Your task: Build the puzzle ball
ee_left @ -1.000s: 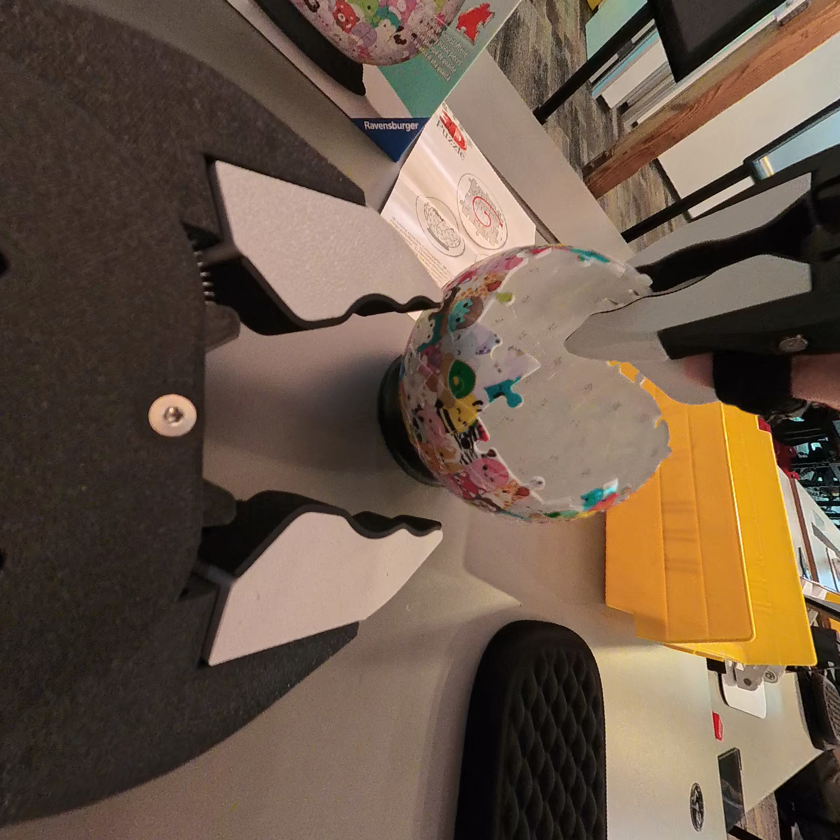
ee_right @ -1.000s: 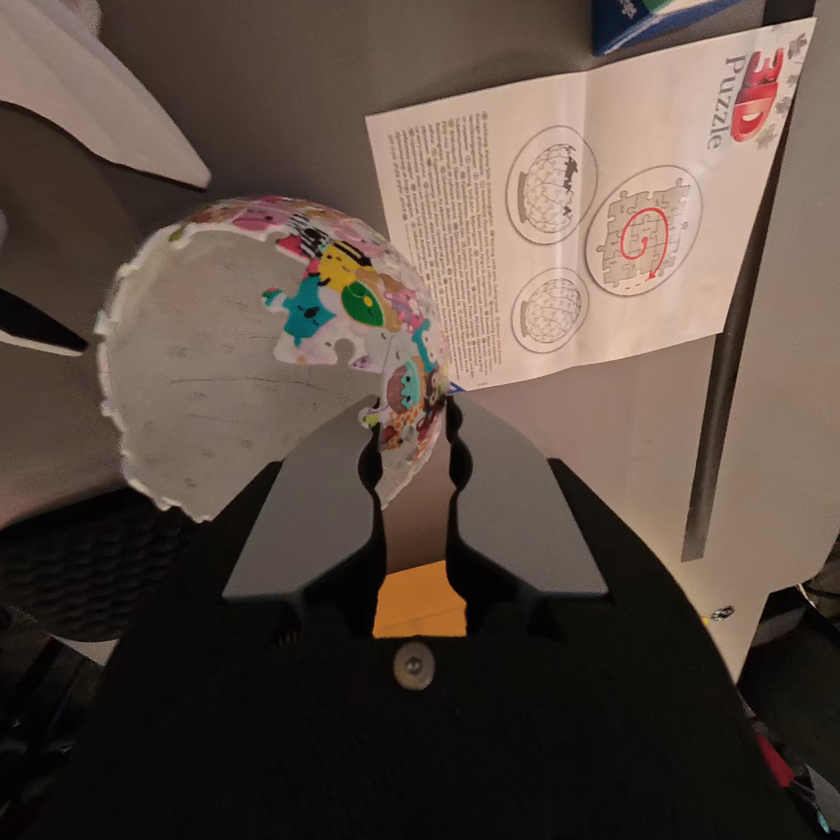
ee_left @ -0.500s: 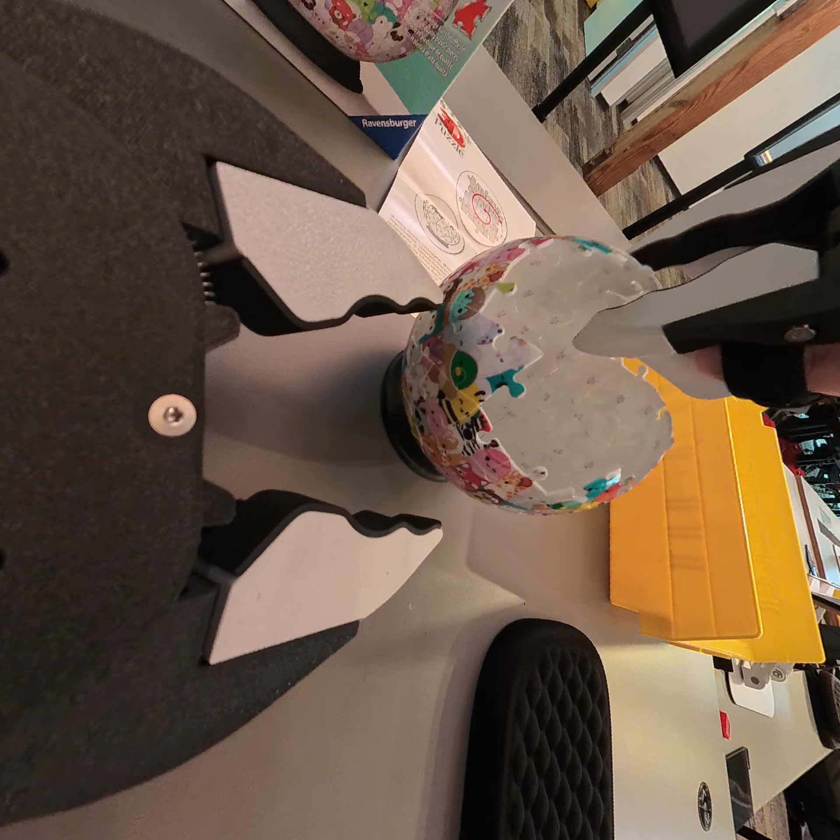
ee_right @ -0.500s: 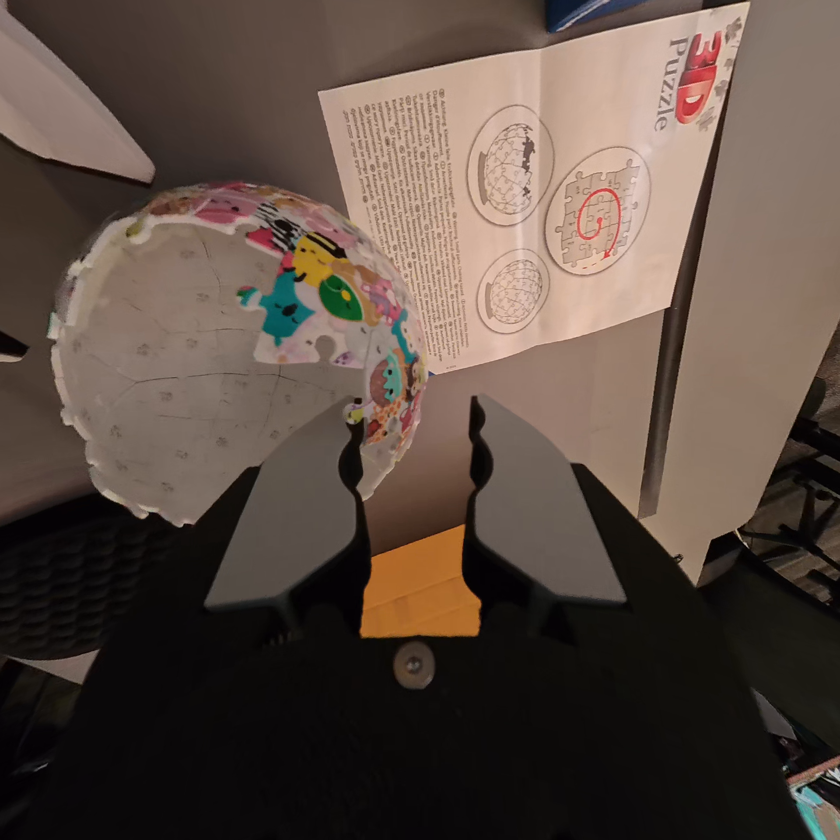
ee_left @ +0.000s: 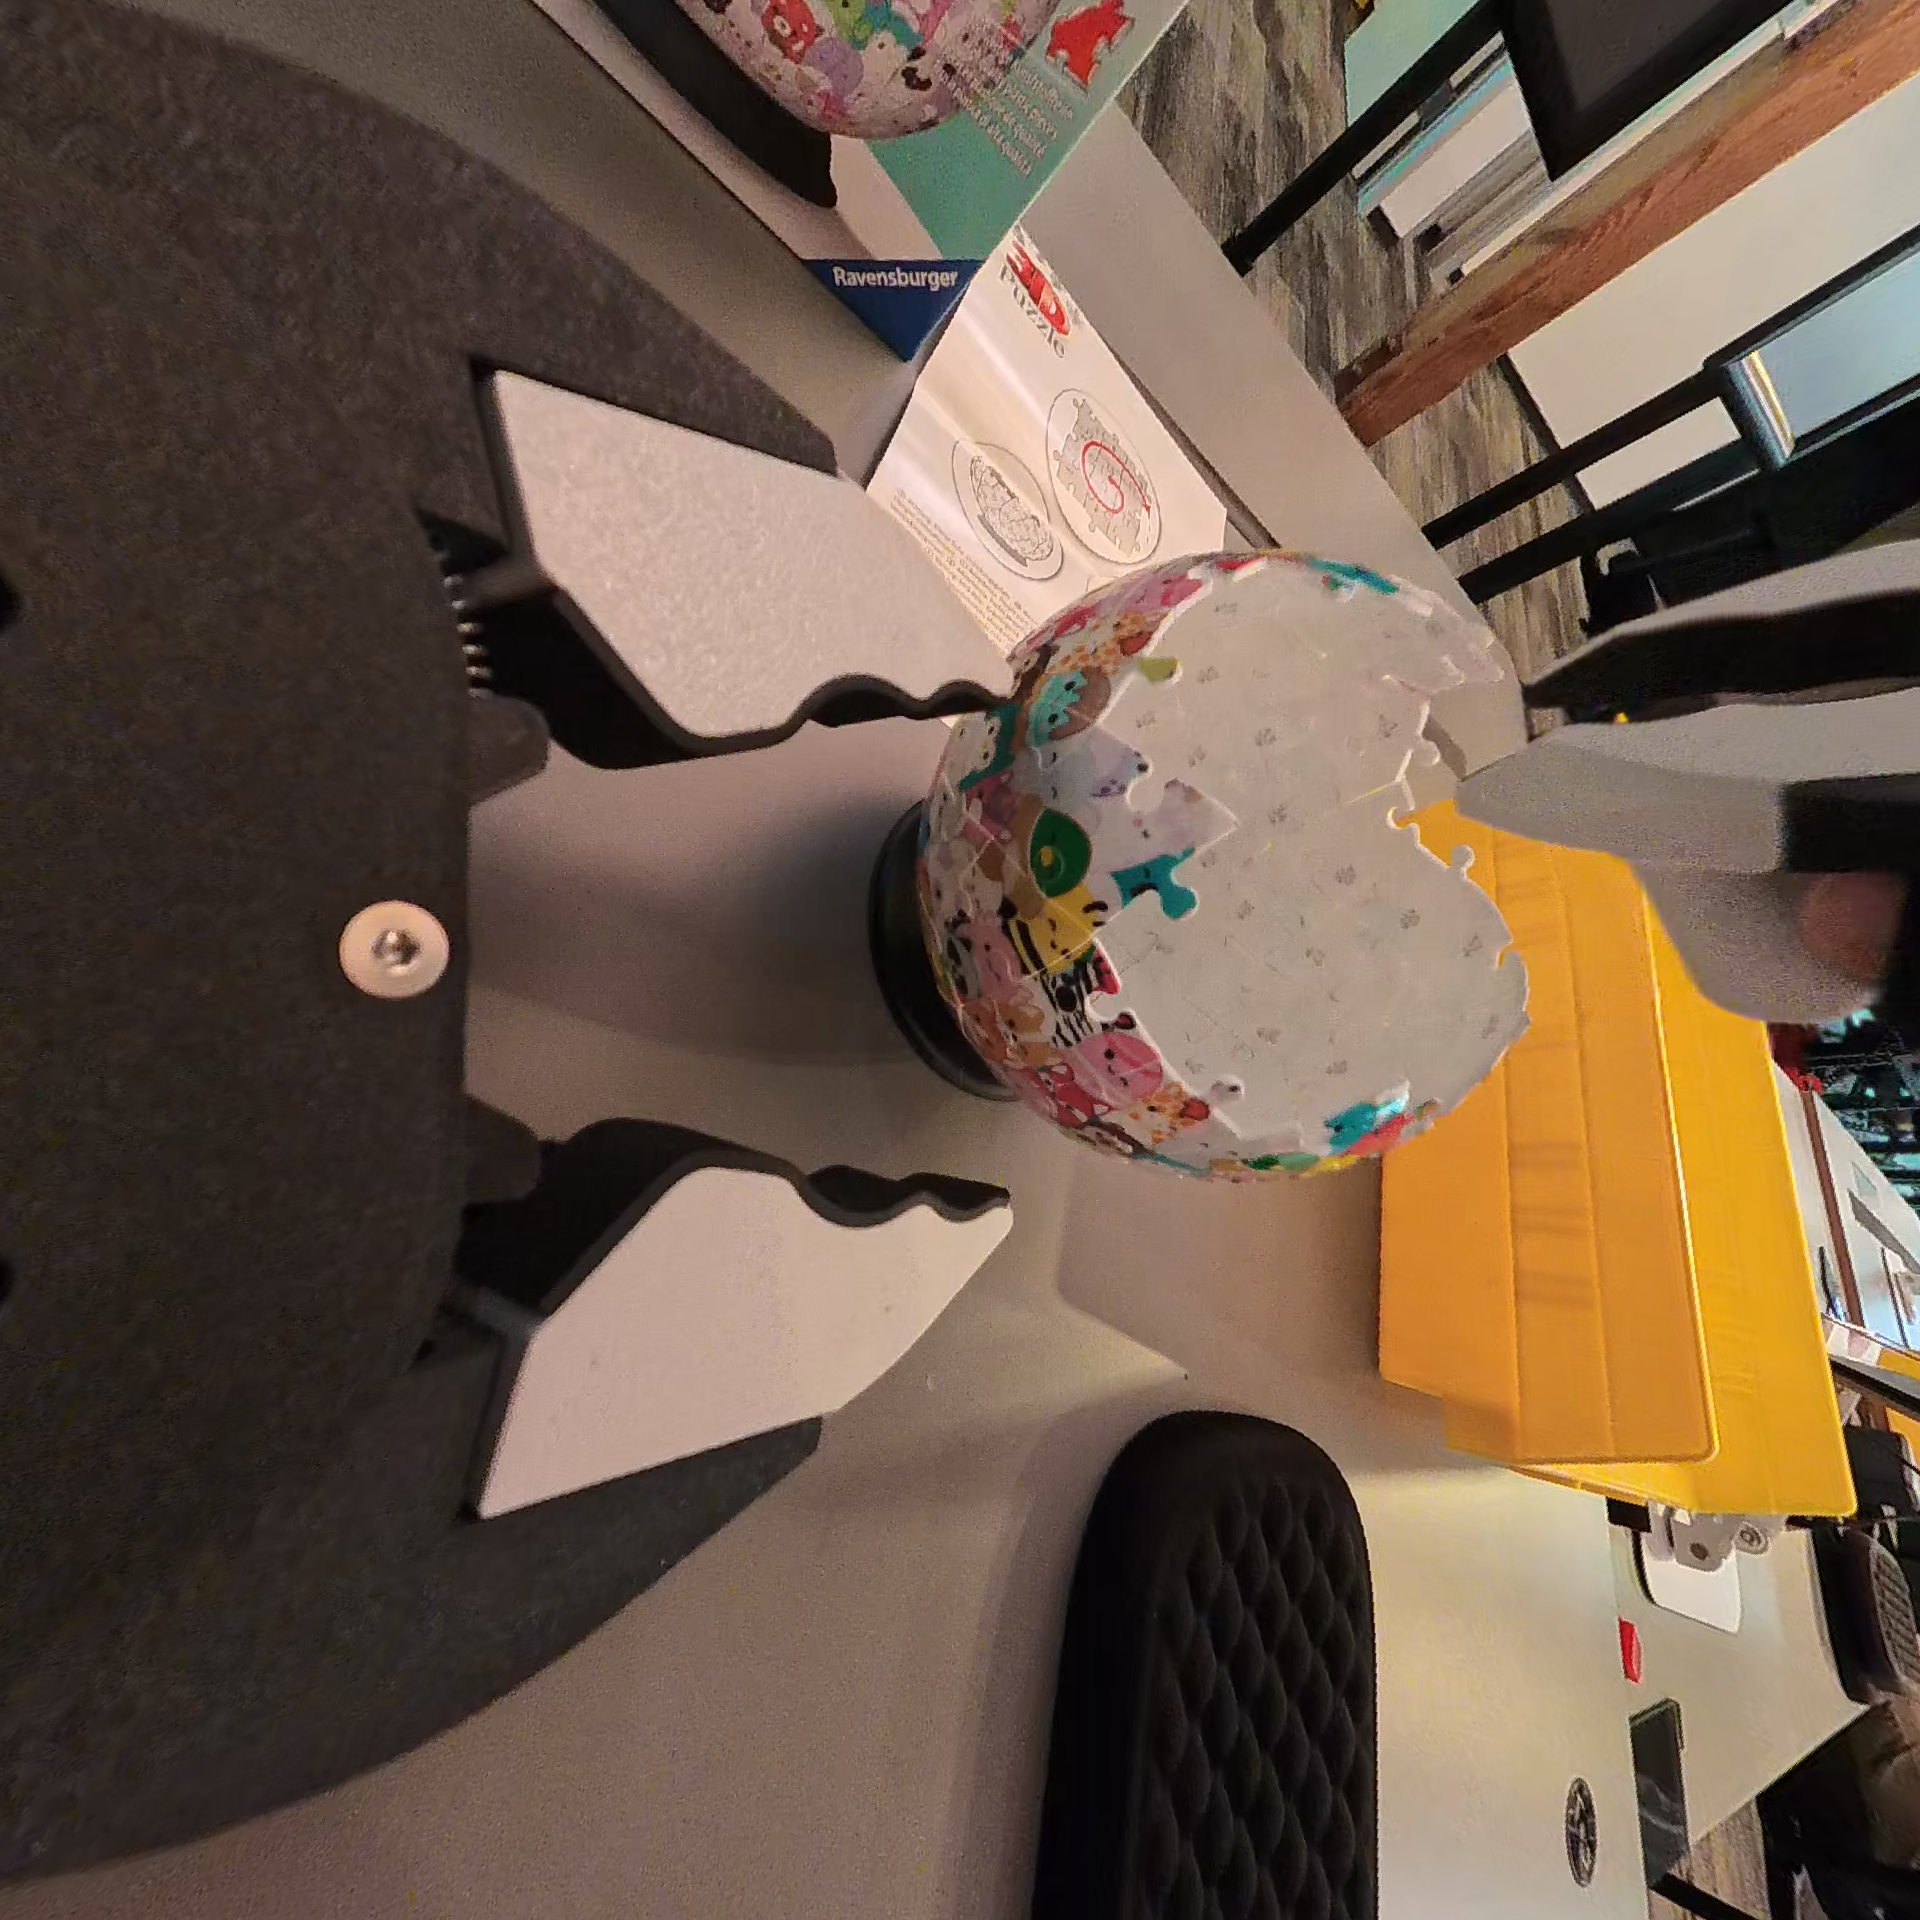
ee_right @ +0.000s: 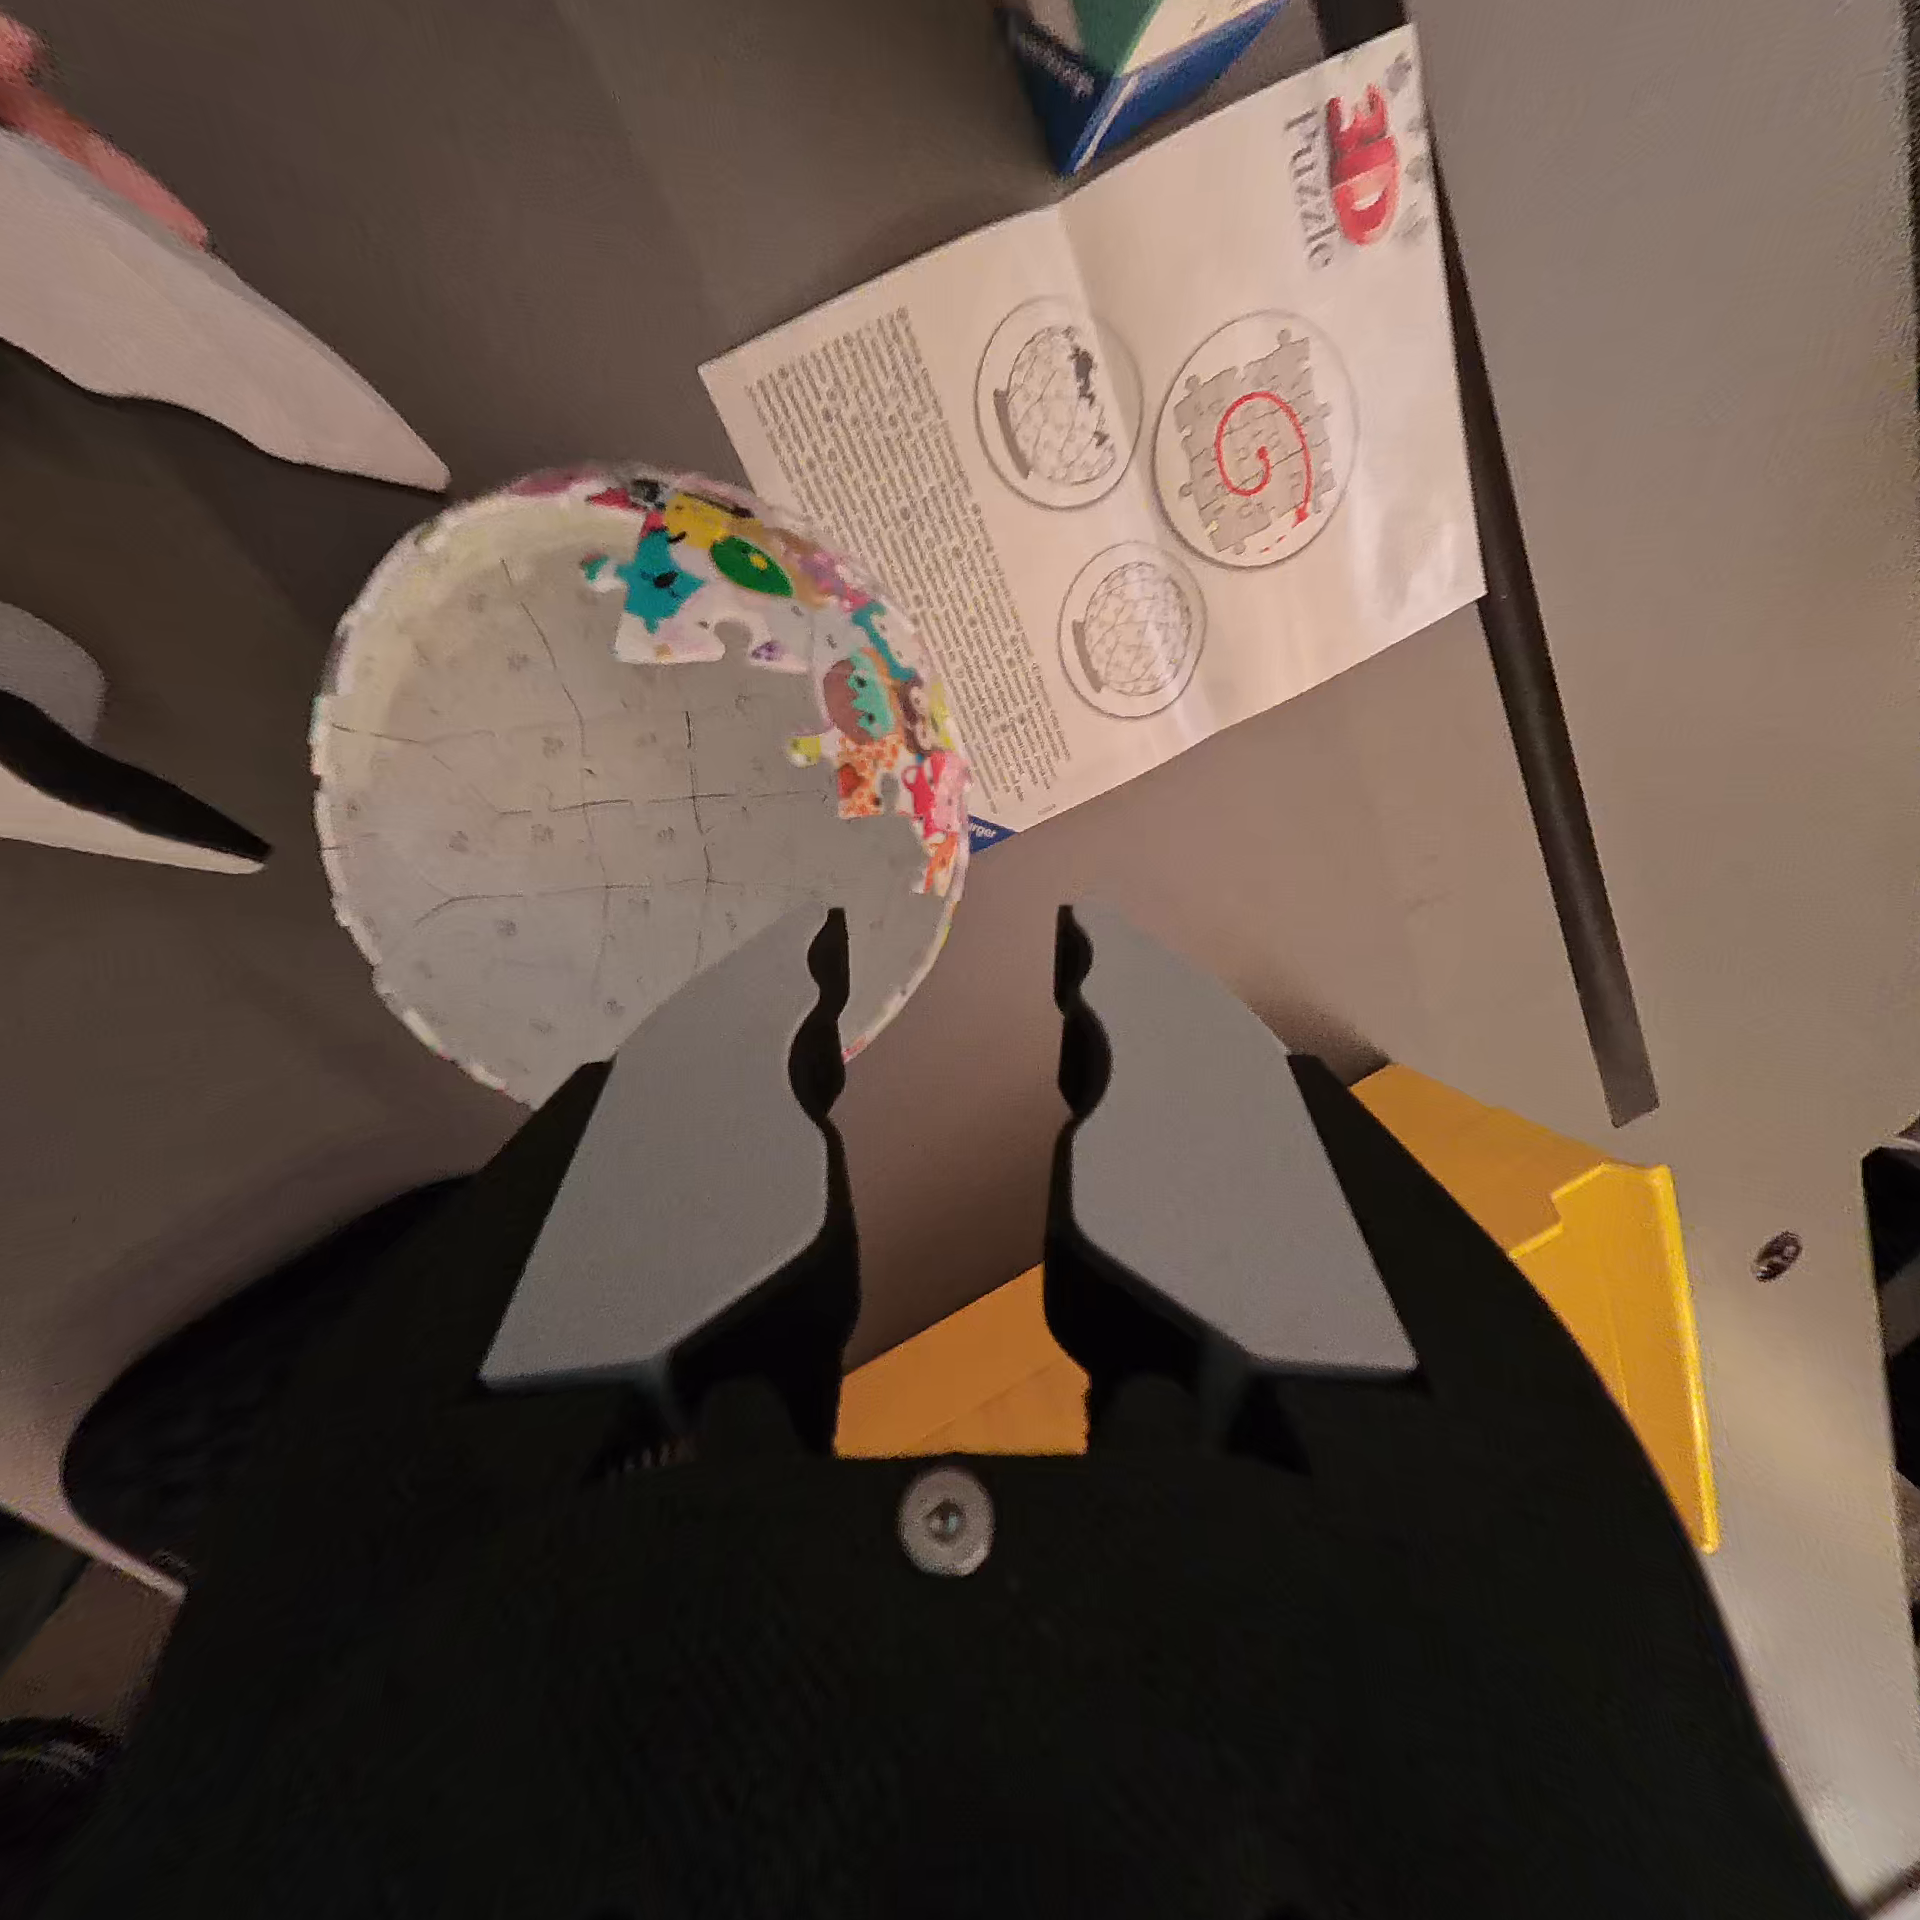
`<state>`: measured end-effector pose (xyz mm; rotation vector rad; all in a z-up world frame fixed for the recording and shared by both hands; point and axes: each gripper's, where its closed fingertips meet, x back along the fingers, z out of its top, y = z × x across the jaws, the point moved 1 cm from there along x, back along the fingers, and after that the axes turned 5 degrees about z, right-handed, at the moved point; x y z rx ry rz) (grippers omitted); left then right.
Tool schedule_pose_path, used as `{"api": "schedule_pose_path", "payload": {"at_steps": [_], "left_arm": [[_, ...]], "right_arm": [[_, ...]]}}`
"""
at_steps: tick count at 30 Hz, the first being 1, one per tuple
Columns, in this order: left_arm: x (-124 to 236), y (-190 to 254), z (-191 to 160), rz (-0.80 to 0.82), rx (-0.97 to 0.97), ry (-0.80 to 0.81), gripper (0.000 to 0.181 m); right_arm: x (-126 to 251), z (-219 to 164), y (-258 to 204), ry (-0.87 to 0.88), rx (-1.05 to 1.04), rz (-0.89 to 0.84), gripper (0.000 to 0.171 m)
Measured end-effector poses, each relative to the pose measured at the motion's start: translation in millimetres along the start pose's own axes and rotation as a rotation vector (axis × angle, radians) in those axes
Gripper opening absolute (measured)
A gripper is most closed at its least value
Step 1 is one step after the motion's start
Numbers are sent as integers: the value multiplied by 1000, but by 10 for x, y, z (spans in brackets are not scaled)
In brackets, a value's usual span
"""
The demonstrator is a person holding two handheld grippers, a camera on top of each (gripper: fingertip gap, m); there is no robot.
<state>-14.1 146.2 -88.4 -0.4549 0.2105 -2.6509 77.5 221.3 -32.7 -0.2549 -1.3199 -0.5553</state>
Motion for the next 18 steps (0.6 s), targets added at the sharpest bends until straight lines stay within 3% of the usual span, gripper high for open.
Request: {"api": "schedule_pose_path", "payload": {"at_steps": [18], "left_arm": [[3, -1, 1, 2, 3, 1, 83]], "right_arm": [[-370, -6, 46, -224, 98, -152, 8]]}}
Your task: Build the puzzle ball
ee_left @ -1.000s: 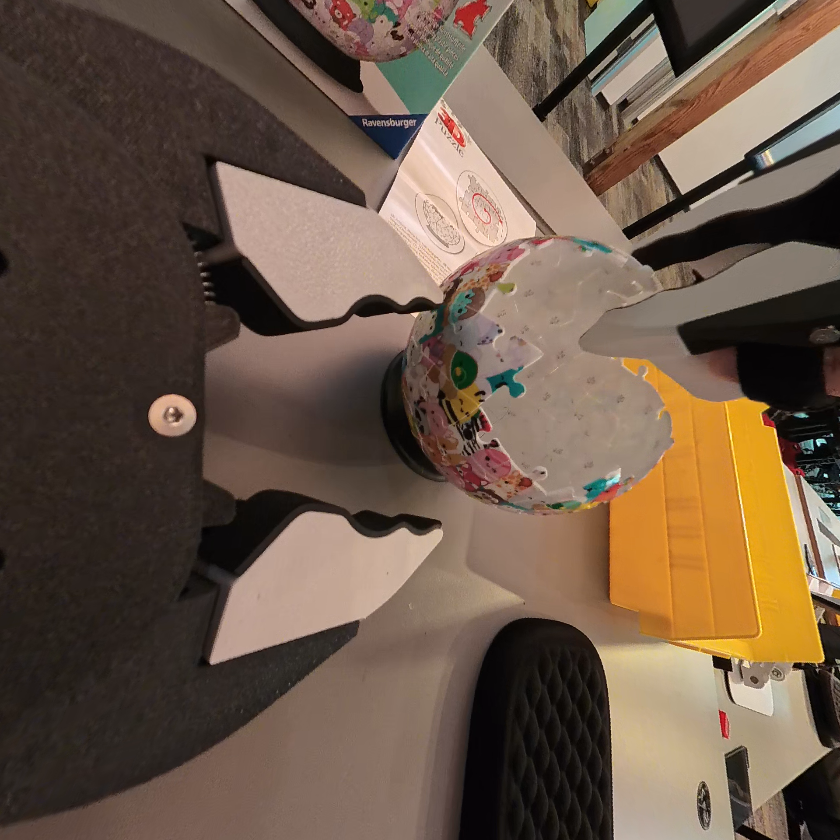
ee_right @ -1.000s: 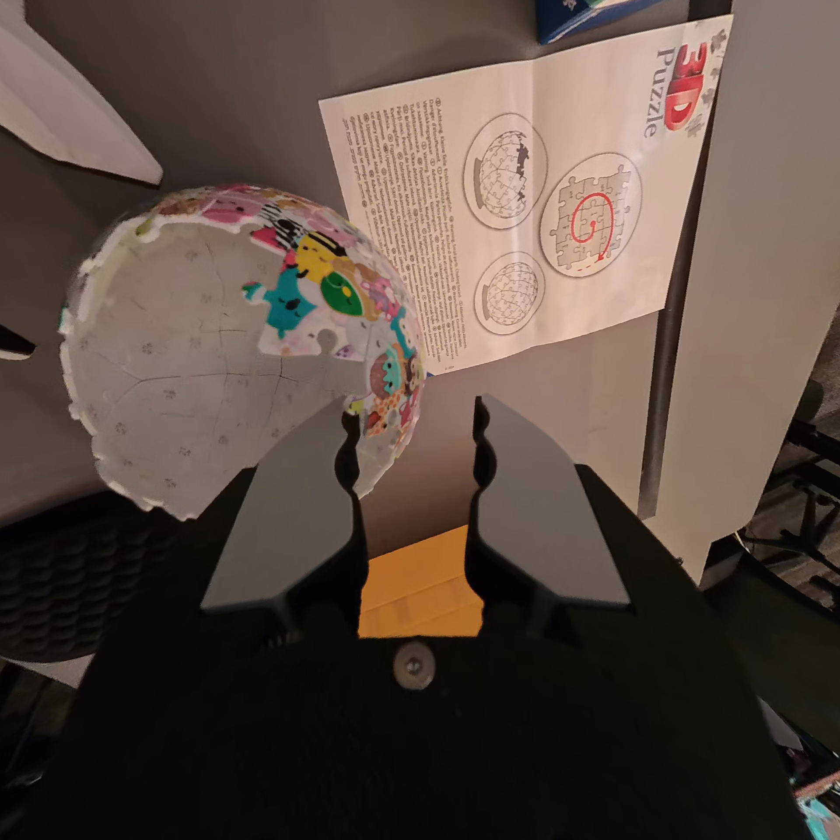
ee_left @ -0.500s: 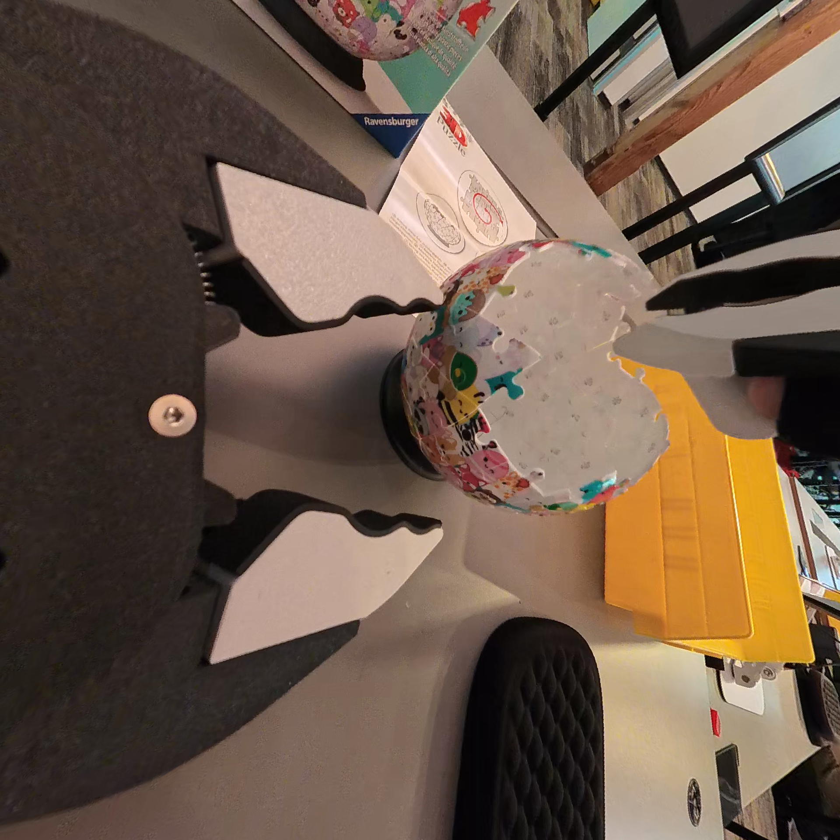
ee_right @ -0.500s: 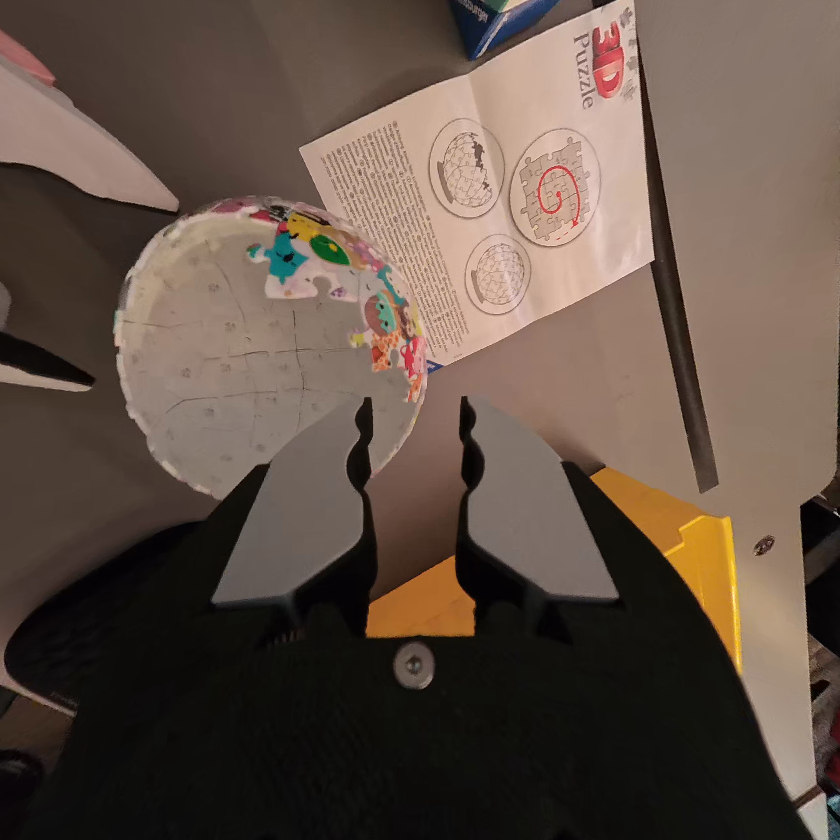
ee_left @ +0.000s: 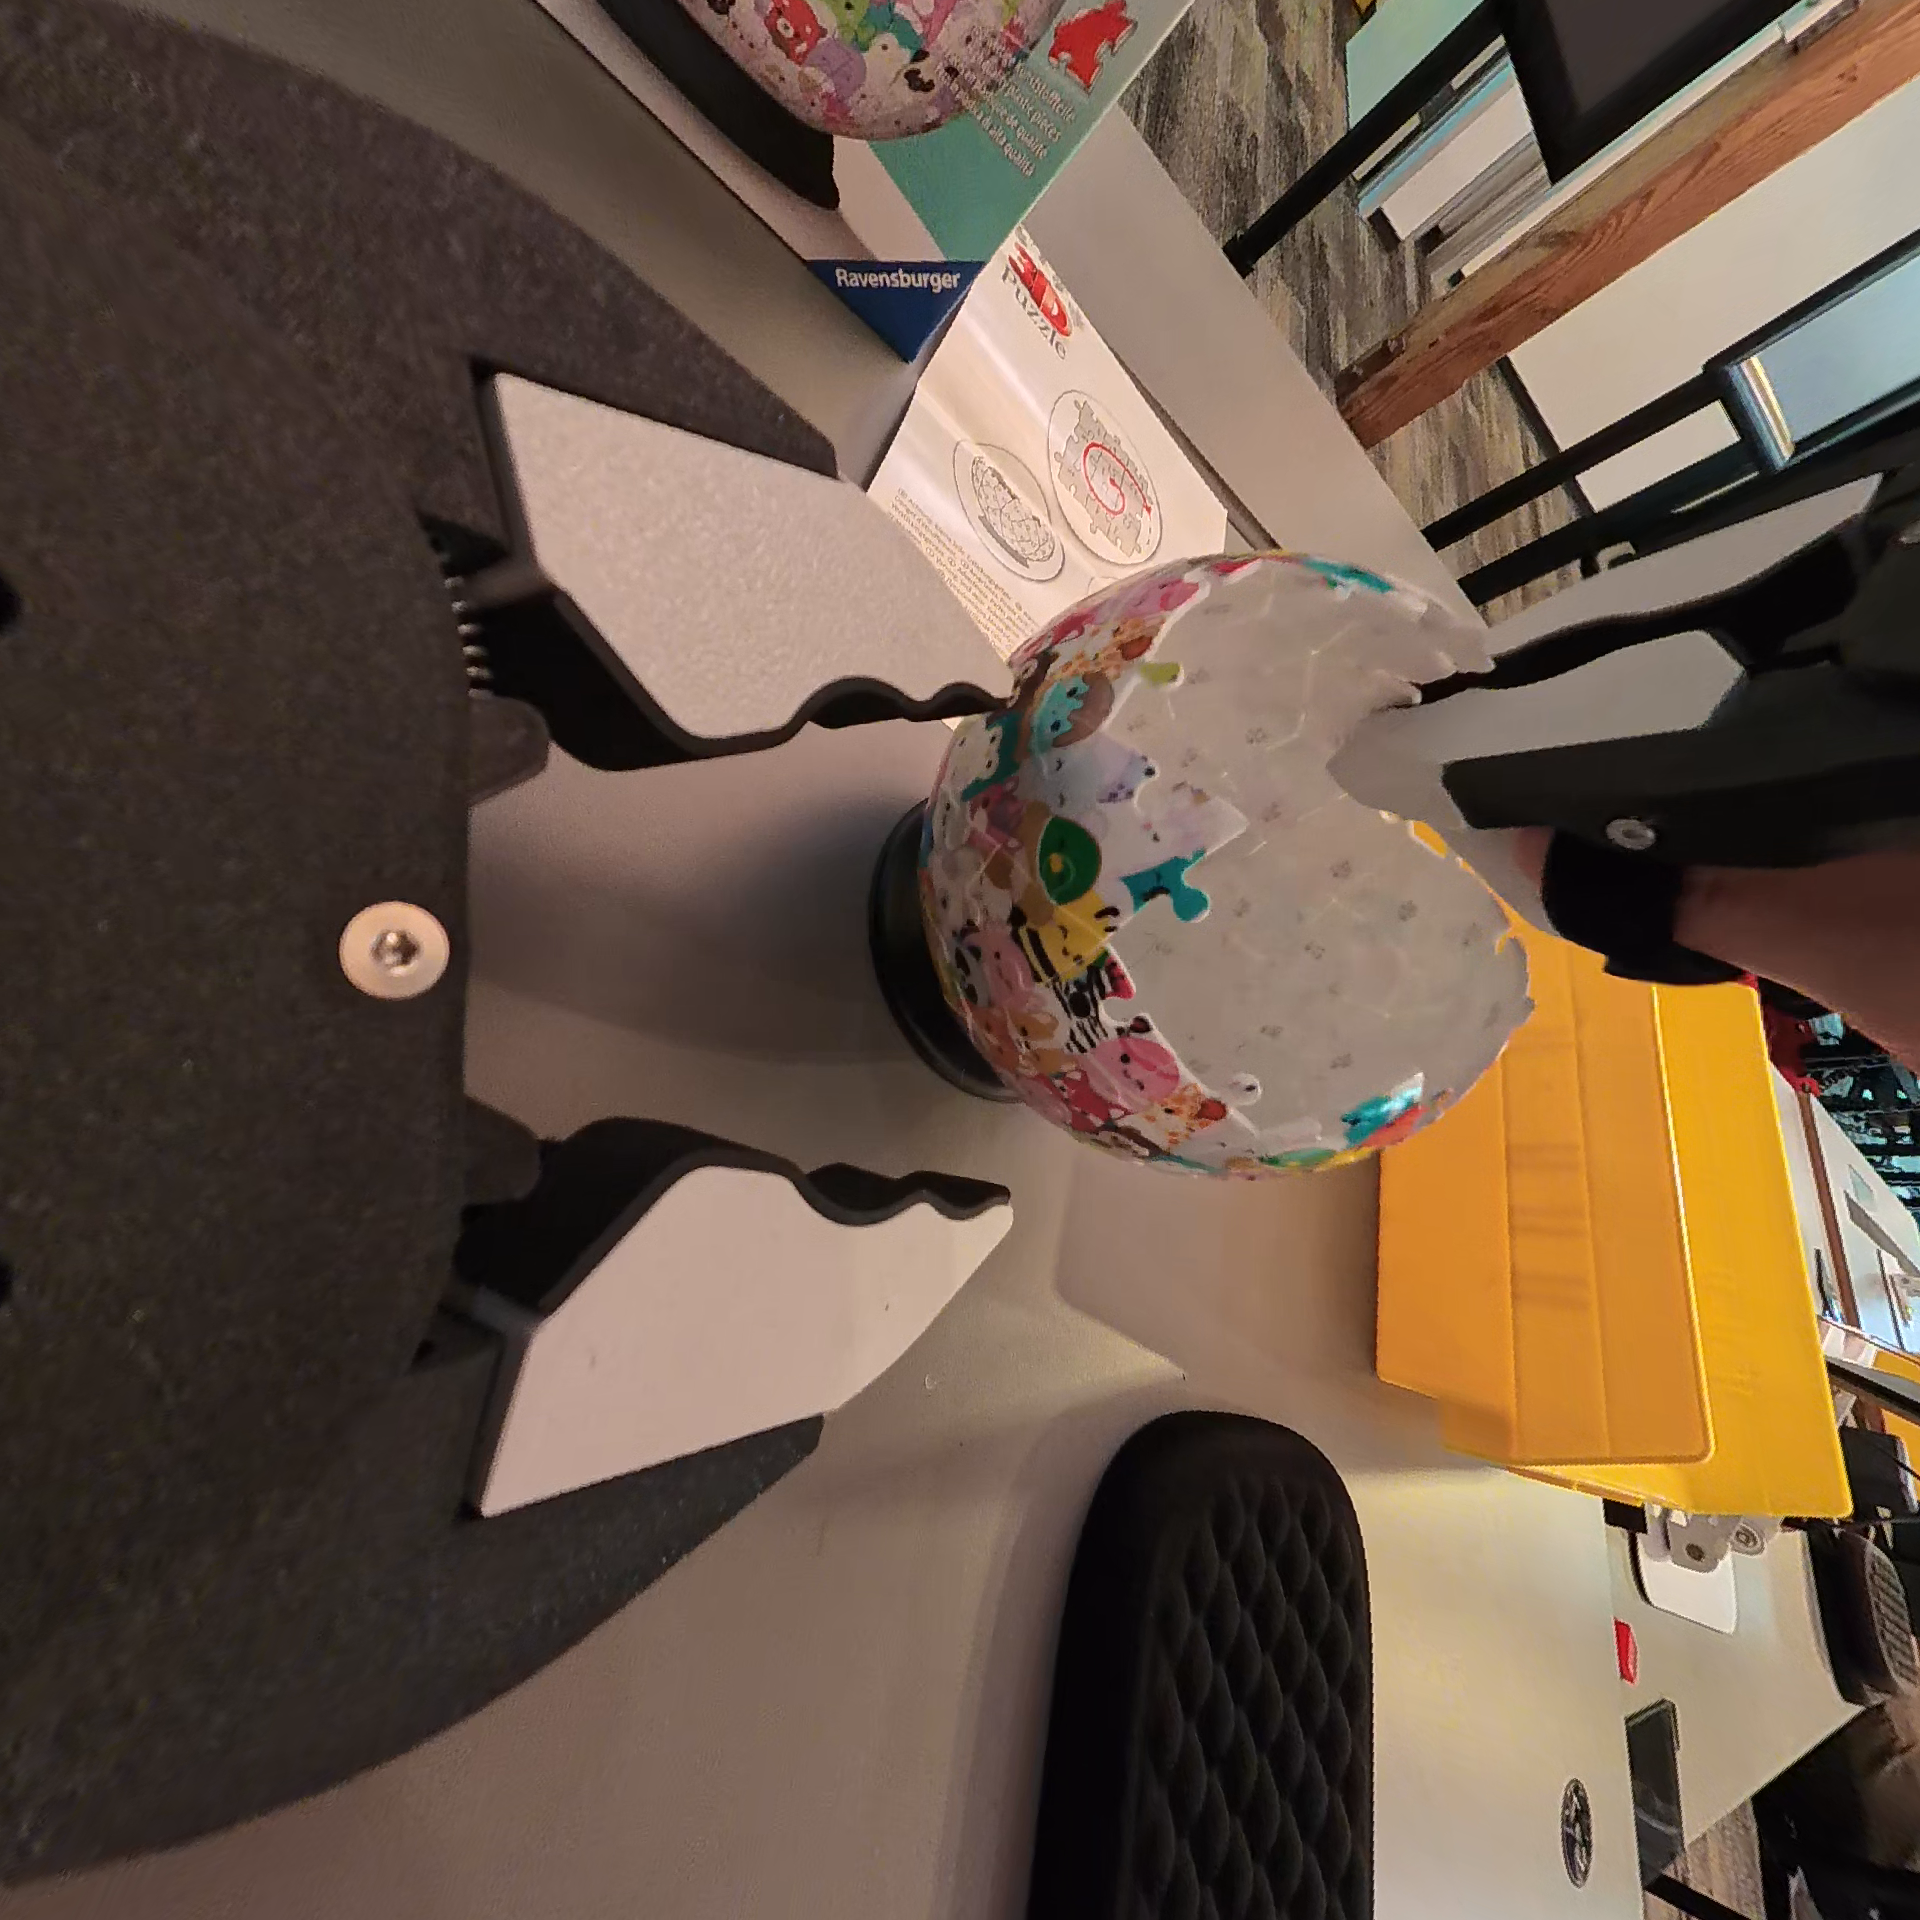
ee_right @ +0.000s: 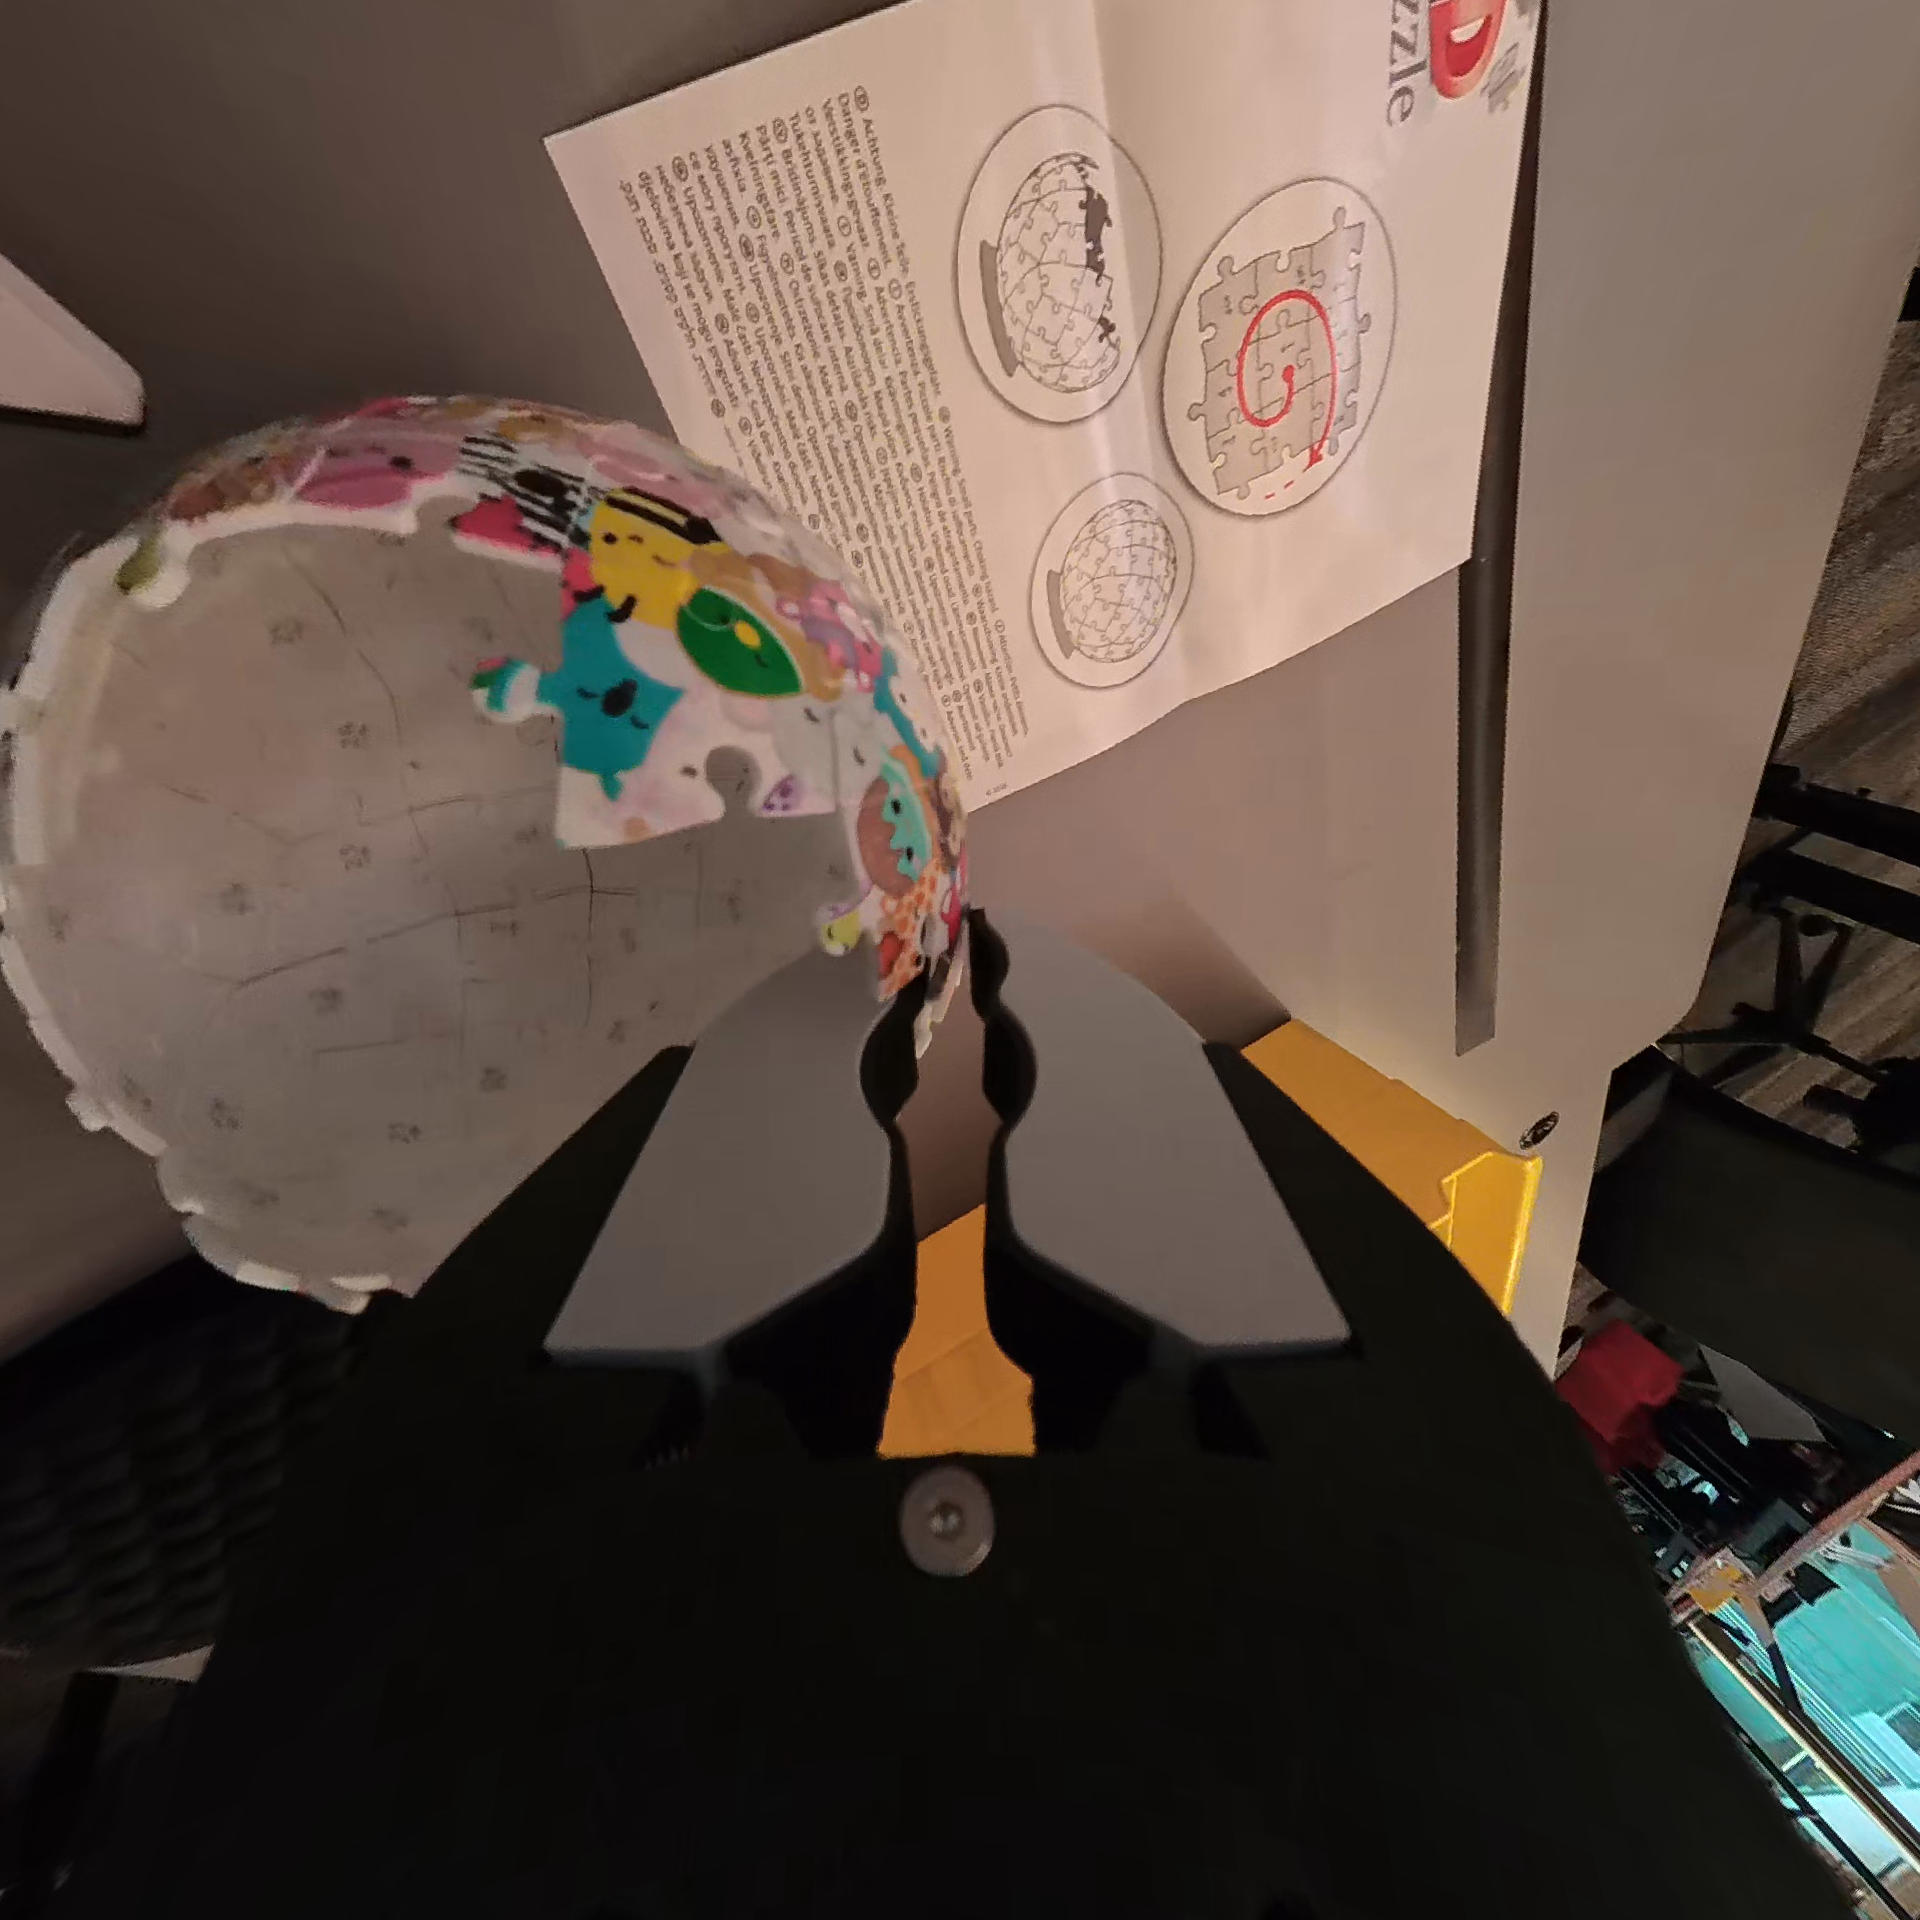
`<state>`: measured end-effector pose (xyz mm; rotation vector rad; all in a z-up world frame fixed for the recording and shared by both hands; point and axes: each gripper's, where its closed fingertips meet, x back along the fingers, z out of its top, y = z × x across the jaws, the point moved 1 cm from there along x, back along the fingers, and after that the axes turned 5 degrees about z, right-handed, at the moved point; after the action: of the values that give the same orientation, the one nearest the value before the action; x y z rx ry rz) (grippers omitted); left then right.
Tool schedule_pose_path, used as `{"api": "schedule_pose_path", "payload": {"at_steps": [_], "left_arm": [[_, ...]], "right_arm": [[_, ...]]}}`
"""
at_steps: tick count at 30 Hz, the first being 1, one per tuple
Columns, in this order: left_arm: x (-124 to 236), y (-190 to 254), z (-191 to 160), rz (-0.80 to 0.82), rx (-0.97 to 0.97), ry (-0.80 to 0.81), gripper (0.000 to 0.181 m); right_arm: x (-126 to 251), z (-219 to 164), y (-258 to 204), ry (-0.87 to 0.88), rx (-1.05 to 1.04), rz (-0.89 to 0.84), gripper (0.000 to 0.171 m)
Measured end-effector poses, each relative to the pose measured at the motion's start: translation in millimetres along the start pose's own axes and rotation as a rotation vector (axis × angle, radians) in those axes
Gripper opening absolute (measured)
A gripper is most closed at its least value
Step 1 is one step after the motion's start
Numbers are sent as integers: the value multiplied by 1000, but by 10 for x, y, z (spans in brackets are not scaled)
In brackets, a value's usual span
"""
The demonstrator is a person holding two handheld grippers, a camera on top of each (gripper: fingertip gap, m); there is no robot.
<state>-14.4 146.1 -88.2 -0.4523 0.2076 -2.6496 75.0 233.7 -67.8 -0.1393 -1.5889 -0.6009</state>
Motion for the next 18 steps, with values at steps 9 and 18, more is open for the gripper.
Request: {"api": "schedule_pose_path", "payload": {"at_steps": [9, 18], "left_arm": [[0, 2, 3, 0, 1, 1, 83], [4, -5, 6, -2, 8, 4, 83]], "right_arm": [[5, 8, 37, -5, 33, -89, 4], [88, -43, 83, 26, 37, -72, 19]]}}
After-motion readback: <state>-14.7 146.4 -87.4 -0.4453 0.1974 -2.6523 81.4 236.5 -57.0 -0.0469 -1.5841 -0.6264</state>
